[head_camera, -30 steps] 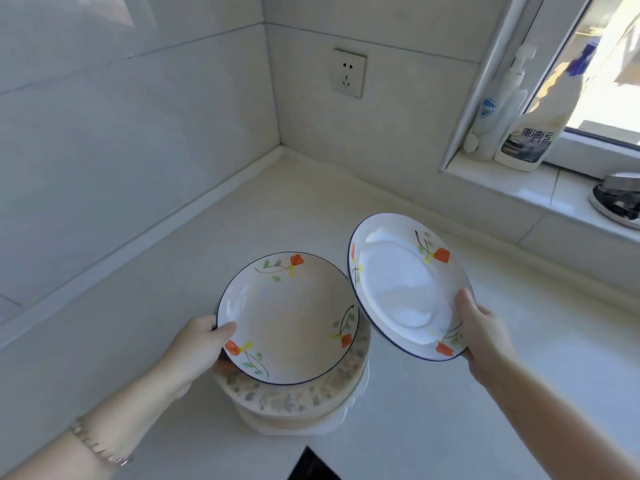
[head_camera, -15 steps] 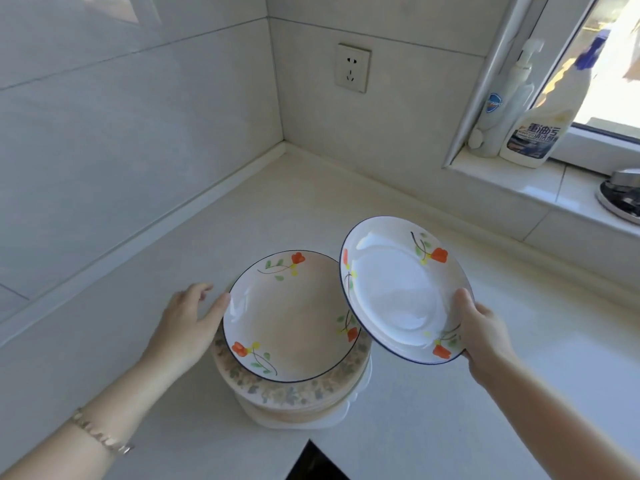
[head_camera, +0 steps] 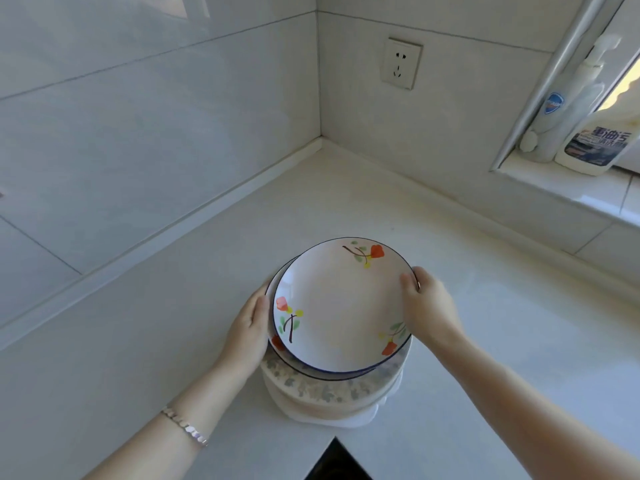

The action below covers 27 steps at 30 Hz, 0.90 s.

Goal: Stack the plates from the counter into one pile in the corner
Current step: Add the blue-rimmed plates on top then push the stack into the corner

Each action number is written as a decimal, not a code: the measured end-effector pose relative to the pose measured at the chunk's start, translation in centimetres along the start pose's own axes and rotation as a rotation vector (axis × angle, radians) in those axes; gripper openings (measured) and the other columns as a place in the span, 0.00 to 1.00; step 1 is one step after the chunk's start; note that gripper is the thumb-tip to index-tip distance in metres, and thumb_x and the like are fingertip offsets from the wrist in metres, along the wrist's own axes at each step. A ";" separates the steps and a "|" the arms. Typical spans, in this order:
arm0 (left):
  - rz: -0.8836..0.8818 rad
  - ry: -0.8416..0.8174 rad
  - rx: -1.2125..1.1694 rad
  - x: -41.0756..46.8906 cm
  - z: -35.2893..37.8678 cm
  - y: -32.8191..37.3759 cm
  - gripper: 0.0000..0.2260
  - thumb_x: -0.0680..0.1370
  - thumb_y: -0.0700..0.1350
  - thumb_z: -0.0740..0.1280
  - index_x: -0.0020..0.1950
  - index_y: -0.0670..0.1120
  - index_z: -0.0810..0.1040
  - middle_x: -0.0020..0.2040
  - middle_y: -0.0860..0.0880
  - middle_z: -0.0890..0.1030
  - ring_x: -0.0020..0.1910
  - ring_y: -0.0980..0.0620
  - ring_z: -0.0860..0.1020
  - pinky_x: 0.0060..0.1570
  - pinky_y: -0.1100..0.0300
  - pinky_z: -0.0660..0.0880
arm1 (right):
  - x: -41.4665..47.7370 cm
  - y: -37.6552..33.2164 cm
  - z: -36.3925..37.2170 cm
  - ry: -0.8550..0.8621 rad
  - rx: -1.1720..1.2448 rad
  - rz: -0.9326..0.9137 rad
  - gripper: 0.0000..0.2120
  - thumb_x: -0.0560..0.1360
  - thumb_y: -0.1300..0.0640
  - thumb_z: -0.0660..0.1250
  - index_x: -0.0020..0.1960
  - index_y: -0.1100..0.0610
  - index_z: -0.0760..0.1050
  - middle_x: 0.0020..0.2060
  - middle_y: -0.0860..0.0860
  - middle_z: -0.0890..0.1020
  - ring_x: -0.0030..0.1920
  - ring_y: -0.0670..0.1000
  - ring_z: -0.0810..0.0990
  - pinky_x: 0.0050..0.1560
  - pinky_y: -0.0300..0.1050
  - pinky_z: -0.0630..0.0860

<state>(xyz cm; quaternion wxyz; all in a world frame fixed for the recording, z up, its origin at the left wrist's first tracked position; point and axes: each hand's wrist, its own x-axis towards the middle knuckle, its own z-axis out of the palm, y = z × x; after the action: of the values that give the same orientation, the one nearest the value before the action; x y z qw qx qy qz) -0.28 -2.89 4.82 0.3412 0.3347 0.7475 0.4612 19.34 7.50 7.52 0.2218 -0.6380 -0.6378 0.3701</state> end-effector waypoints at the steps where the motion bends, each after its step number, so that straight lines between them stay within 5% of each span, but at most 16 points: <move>1: 0.000 0.003 0.000 0.0 0.0 0.0 0.17 0.83 0.45 0.49 0.68 0.51 0.71 0.61 0.56 0.75 0.63 0.57 0.70 0.61 0.64 0.64 | 0.0 -0.2 0.1 -0.002 -0.020 -0.015 0.13 0.79 0.55 0.51 0.39 0.59 0.66 0.30 0.52 0.70 0.34 0.55 0.69 0.32 0.44 0.62; 4: -0.016 0.021 -0.012 0.0 0.1 0.1 0.17 0.83 0.44 0.50 0.67 0.50 0.71 0.59 0.56 0.75 0.61 0.58 0.70 0.59 0.66 0.62 | -0.4 -0.7 0.3 0.032 -0.079 -0.068 0.12 0.79 0.54 0.50 0.45 0.57 0.70 0.38 0.54 0.75 0.40 0.57 0.73 0.37 0.45 0.66; 9: -0.069 0.019 -0.091 0.0 0.2 0.0 0.15 0.83 0.45 0.50 0.62 0.53 0.73 0.59 0.53 0.77 0.60 0.56 0.72 0.60 0.63 0.65 | 0.0 -0.1 1.0 0.067 0.089 -0.056 0.13 0.79 0.58 0.53 0.37 0.58 0.68 0.50 0.52 0.67 0.53 0.50 0.65 0.53 0.39 0.62; 11: -0.128 0.029 -0.118 0.3 0.1 -0.5 0.17 0.82 0.47 0.51 0.64 0.49 0.75 0.63 0.51 0.77 0.64 0.53 0.73 0.65 0.58 0.67 | 0.2 0.5 1.8 0.062 0.138 -0.029 0.17 0.79 0.60 0.54 0.31 0.57 0.63 0.46 0.51 0.67 0.53 0.51 0.67 0.48 0.39 0.62; 14: -0.203 0.010 -0.139 0.3 -0.2 -0.7 0.19 0.82 0.50 0.49 0.66 0.50 0.74 0.63 0.50 0.78 0.64 0.51 0.74 0.66 0.55 0.69 | -0.2 1.2 3.0 0.078 0.192 -0.009 0.17 0.78 0.61 0.53 0.31 0.59 0.59 0.33 0.51 0.66 0.40 0.54 0.66 0.32 0.41 0.59; 17: -0.253 -0.008 -0.175 0.1 -0.2 -0.2 0.20 0.82 0.52 0.48 0.61 0.51 0.77 0.58 0.50 0.81 0.59 0.51 0.77 0.58 0.57 0.72 | -0.7 1.3 3.3 0.069 0.272 0.014 0.13 0.78 0.62 0.52 0.37 0.61 0.68 0.33 0.52 0.71 0.38 0.55 0.69 0.34 0.44 0.63; 19: -0.285 -0.047 -0.231 0.1 -0.1 0.4 0.21 0.82 0.55 0.47 0.51 0.55 0.80 0.48 0.53 0.83 0.49 0.55 0.79 0.49 0.60 0.73 | -0.8 1.0 3.0 -0.002 0.316 0.060 0.14 0.78 0.61 0.51 0.54 0.58 0.75 0.49 0.52 0.79 0.52 0.56 0.75 0.49 0.47 0.71; 21: -0.250 -0.076 -0.208 0.1 -0.1 0.7 0.20 0.79 0.58 0.50 0.49 0.52 0.79 0.47 0.52 0.83 0.50 0.53 0.80 0.51 0.60 0.74 | -0.9 1.1 2.4 -0.095 0.376 0.097 0.22 0.78 0.62 0.52 0.70 0.50 0.66 0.65 0.48 0.72 0.67 0.51 0.68 0.68 0.49 0.66; 27: -0.118 -0.052 -0.056 -0.2 0.3 0.9 0.15 0.81 0.45 0.53 0.64 0.55 0.73 0.56 0.53 0.78 0.58 0.53 0.75 0.52 0.62 0.69 | -1.1 2.7 1.3 -0.295 0.487 0.052 0.25 0.77 0.63 0.54 0.70 0.44 0.65 0.67 0.45 0.71 0.67 0.50 0.68 0.70 0.54 0.65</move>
<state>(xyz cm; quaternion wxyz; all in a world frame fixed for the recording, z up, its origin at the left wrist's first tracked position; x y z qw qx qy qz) 0.22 -2.59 5.61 0.3965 0.2924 0.7435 0.4521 20.23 5.96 4.84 0.2640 -0.5213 -0.5389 0.6067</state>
